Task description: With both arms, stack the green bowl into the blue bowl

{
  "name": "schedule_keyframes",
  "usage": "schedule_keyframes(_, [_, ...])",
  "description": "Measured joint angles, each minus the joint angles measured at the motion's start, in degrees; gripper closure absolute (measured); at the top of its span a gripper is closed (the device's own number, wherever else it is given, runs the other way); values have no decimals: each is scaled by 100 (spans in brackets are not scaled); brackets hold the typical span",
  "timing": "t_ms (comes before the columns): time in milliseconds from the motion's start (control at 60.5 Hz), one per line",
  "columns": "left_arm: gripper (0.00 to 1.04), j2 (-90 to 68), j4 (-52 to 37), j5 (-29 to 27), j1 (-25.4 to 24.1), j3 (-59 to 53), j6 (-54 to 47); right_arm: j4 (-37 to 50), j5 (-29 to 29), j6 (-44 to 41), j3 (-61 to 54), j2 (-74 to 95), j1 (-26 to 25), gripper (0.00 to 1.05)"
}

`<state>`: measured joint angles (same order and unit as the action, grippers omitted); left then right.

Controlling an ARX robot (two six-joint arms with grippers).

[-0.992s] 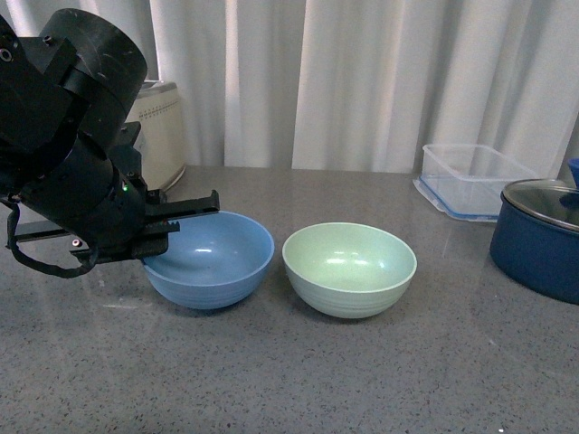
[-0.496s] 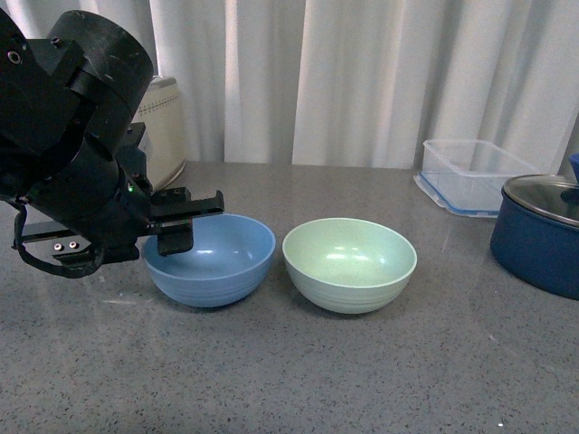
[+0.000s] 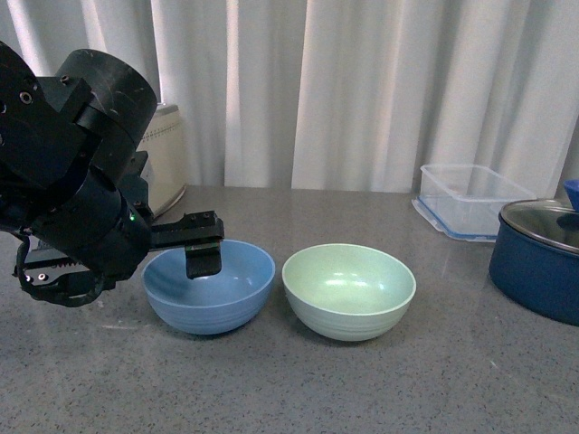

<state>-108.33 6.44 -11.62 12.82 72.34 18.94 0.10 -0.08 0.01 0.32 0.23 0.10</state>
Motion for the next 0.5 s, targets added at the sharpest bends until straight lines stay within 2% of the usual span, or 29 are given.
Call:
schedule_keyframes(149, [33, 245, -4448, 114, -131, -1945, -1257, 0, 0, 0, 0, 0, 0, 10])
schedule_keyframes(198, [40, 404, -5302, 157, -190, -2463, -1443, -2, 0, 0, 0, 0, 0, 10])
schedule_keyframes(231, [49, 675, -6070, 221, -273, -2988, -1593, -2, 0, 0, 0, 0, 0, 10])
schedule_keyframes(298, [62, 1139, -6620, 293, -389, -3530, -1707, -2, 0, -2, 0, 0, 0, 10])
schedule_keyframes(413, [82, 1729, -6835, 404, -549, -4218, -1781, 0, 0, -2, 0, 0, 0, 10])
schedule_keyframes(496, [100, 2055, -6874, 525, -629, -4767, -1805, 0, 0, 0, 0, 0, 0, 10])
